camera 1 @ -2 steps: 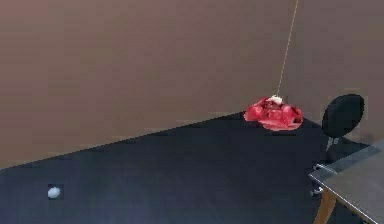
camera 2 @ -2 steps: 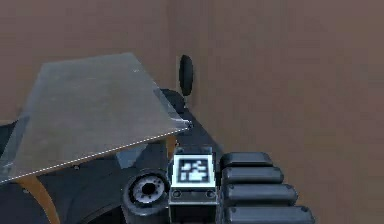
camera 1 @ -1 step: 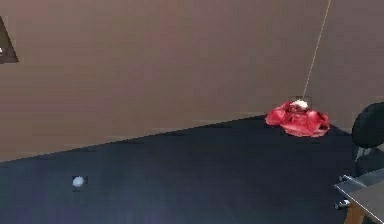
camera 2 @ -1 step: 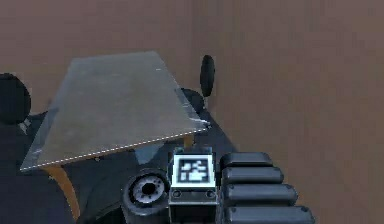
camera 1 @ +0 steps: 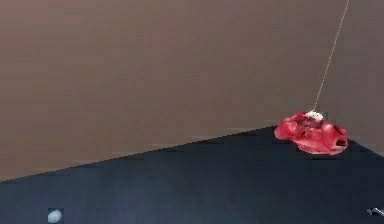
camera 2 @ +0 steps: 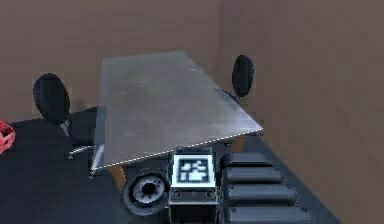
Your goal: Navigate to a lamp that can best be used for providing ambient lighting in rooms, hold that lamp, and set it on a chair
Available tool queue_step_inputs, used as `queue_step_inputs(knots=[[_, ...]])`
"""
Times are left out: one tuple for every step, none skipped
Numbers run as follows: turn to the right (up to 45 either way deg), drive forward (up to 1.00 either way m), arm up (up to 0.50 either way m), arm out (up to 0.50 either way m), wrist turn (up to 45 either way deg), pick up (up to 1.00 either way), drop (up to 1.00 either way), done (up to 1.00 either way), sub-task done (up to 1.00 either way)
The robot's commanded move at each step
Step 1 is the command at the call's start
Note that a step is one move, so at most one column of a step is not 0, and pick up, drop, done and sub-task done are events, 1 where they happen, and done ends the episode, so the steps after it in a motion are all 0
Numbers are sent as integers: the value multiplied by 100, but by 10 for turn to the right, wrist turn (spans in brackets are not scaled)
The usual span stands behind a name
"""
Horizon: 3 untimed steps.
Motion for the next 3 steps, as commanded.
queue_step_inputs(knots=[[300, 0, 0, 0, 0, 0, 0, 0, 0], [0, 50, 0, 0, 0, 0, 0, 0, 0], [-450, 0, 0, 0, 0, 0, 0, 0, 0]])
